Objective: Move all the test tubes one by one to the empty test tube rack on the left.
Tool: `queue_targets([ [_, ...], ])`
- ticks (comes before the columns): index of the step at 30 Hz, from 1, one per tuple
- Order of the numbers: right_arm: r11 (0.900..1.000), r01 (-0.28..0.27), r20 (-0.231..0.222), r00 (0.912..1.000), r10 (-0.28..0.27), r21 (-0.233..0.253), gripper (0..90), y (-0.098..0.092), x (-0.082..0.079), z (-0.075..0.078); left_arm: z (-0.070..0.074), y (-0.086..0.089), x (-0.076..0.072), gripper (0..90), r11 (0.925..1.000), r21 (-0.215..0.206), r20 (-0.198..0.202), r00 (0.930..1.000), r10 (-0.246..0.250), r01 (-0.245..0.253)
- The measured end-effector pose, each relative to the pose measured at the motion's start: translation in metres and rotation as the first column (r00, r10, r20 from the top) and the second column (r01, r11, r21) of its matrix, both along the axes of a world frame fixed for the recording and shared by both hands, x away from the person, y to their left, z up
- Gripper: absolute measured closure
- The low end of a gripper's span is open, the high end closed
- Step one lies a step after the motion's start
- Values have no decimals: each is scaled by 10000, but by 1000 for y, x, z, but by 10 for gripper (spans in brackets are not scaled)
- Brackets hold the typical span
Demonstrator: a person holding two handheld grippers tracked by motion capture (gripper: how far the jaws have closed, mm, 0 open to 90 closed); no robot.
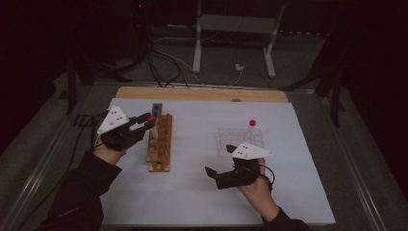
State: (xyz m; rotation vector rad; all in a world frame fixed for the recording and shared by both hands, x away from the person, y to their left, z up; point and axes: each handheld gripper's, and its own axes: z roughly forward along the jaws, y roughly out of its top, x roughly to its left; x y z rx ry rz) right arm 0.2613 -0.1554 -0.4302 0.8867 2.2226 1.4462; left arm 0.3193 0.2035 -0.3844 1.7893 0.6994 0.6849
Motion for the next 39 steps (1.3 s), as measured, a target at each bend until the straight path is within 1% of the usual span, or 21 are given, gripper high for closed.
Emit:
queue_targets([
  [3,10000,36,40,10000,-36,12,0,-1,0,1,-10,5,4,713,9996,-168,-250,9994,233,-237],
  [4,10000,43,54,10000,-43,15,0,-2,0,1,-14,6,5,713,9995,-89,-295,9991,305,-308],
  [8,9999,102,52,9999,-102,49,0,-3,0,0,-28,8,8,713,9990,-214,-675,9970,390,-405],
  [10,10000,75,27,10000,-75,58,0,-3,0,0,-35,8,9,713,9989,-120,-788,9959,450,-461],
  [12,10000,83,48,10000,-83,15,0,-3,1,0,-42,7,10,712,9988,-131,-933,9946,454,-468],
  [15,9999,95,18,10000,-95,67,0,-4,1,0,-51,6,12,713,9989,28,-1170,9920,465,-465],
  [17,9999,86,33,10000,-87,65,0,-5,1,0,-56,5,13,712,9990,-51,-1393,9893,424,-436],
  [23,9999,27,33,10000,-27,103,0,-6,2,0,-64,3,14,712,9989,64,-1524,9872,469,-465],
  [24,10000,36,60,10000,-37,87,0,-6,2,1,-65,3,13,712,9988,-4,-1545,9868,485,-491],
  [29,9997,26,149,9999,-29,224,0,-9,3,5,-64,3,12,709,9988,130,-1581,9863,480,-466],
  [30,9996,28,193,9998,-33,264,0,-11,4,7,-64,3,12,708,9989,130,-1536,9871,458,-443],
  [31,9996,94,269,9996,-102,276,0,-13,5,9,-64,4,11,701,9995,55,-1520,9879,314,-309],
  [32,9994,195,348,9992,-205,296,0,-17,7,11,-63,4,11,679,9997,-10,-1517,9881,258,-263],
  [33,9989,310,388,9987,-323,352,0,-20,9,13,-62,4,9,616,9998,-59,-1444,9893,196,-207],
  [35,9966,676,431,9966,-696,464,0,-31,16,16,-57,3,4,481,10000,5,-1221,9925,62,-62],
  [37,9937,959,493,9939,-987,577,0,-46,24,17,-52,3,0,319,9996,-209,-1199,9925,-228,205],
  [38,9905,1264,531,9902,-1292,537,0,-53,29,16,-49,2,-3,259,9997,-184,-1129,9935,-166,146],
  [39,9863,1584,529,9856,-1607,467,0,-61,34,14,-46,2,-5,195,9995,-249,-1136,9933,-230,203],
])
